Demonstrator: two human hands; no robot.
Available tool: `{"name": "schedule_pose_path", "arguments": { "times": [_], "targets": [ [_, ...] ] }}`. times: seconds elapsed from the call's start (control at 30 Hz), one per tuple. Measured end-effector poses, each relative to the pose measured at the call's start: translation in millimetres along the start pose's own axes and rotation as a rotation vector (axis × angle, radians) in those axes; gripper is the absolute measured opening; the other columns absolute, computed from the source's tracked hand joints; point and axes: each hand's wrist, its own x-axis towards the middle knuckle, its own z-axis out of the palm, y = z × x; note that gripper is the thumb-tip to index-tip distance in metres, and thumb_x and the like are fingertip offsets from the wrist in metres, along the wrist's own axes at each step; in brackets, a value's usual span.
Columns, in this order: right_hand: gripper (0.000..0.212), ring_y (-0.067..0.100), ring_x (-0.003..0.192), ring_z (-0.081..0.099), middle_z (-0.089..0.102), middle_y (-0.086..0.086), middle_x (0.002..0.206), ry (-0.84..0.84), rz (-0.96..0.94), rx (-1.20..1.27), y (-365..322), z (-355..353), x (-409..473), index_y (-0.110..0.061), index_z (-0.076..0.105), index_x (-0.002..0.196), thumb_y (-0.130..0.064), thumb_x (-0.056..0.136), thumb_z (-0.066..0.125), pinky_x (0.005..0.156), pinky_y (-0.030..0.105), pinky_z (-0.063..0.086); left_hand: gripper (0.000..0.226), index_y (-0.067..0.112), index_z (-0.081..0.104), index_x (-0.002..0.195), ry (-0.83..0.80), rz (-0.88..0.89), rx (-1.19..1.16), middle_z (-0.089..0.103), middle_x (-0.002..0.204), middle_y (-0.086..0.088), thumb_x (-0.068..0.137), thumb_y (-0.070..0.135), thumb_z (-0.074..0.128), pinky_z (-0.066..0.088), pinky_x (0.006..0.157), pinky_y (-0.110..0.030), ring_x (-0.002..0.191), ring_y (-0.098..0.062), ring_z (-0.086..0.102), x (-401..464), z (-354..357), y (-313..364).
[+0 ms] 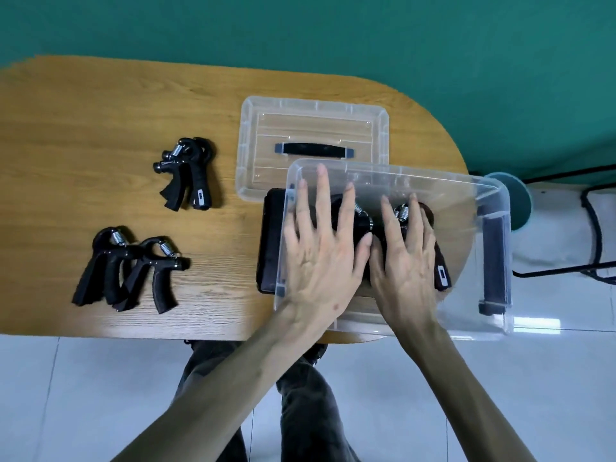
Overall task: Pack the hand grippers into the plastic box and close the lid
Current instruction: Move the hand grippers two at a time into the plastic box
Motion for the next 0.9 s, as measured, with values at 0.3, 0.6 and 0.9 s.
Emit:
{"name": "schedule_pose_path", "arguments": {
  "times": [0.3,0.6,0.9],
  "targets": [
    [0.065,0.043,0.150,0.013,0.012,0.018,0.166,-0.111,-0.134,-0.390,-119,14,-5,-0.027,0.015,0.160,-0.051,0.102,0.031,0.118,0.061,0.016,0.072,0.015,0.011,0.161,-0.051,-0.113,-0.004,-0.008,0.168,-0.017,0.105,0.058,0.021,0.023,0.115,-0.055,0.154,-0.039,0.005,-24,-45,-120],
    [0.060,0.044,0.148,0.019,0.018,0.019,0.164,-0.227,-0.272,-0.371,-246,90,8,-0.029,0.017,0.159,-0.048,0.103,0.026,0.116,0.060,0.023,0.065,0.018,0.015,0.160,-0.163,-0.386,-0.039,0.015,0.167,-0.013,0.105,0.054,0.018,0.035,0.110,-0.056,0.147,-0.039,0.026,-59,-61,-286],
    [0.059,0.044,0.149,0.017,0.013,0.018,0.165,-0.307,-0.260,-0.362,-293,183,40,-0.032,0.018,0.158,-0.044,0.104,0.038,0.115,0.061,0.027,0.070,0.020,-0.003,0.160,-0.238,-0.428,-0.130,-0.006,0.168,-0.011,0.102,0.060,0.003,0.020,0.119,-0.053,0.154,-0.033,0.006,-79,-7,-365]
  ]
}}
